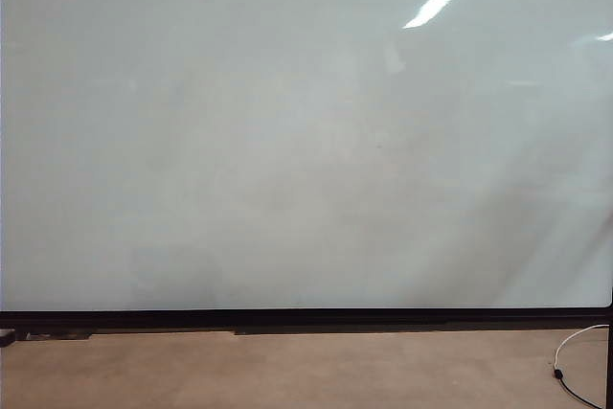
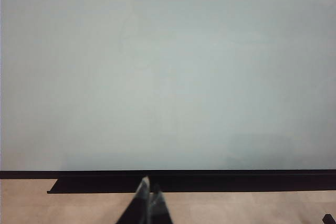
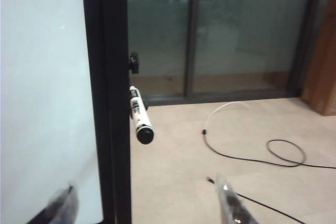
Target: Pick up the pen on the shelf to the right of the whiteboard and draw a check mark.
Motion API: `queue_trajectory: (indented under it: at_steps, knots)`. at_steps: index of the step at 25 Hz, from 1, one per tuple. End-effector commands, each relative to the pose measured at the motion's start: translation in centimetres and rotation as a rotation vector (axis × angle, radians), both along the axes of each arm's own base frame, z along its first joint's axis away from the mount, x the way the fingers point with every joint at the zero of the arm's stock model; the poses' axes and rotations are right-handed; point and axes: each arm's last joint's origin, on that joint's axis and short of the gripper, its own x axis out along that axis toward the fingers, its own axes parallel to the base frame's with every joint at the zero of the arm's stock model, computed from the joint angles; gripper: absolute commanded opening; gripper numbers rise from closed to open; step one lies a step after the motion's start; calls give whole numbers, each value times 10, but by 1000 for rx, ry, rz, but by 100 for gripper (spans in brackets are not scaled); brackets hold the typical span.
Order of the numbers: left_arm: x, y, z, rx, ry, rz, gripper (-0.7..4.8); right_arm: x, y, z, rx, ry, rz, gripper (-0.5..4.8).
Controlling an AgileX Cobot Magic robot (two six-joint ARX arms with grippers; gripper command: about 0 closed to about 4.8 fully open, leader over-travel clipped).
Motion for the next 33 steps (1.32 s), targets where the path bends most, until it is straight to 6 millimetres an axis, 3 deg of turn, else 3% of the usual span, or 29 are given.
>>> queue_trajectory:
  at_steps: [1, 11, 18, 33]
  knots:
    - [0, 0, 2, 5, -15, -1, -4, 6, -2, 4, -13, -23, 41, 344]
    - [0, 0, 2, 5, -15, 0, -4, 27, -12, 15, -64, -48, 47, 344]
    - [0, 0, 2, 5, -15, -1, -5, 46, -21, 9, -75, -15, 95, 369]
    - [0, 0, 2, 5, -15, 0, -4, 79, -36, -1, -78, 14, 167, 369]
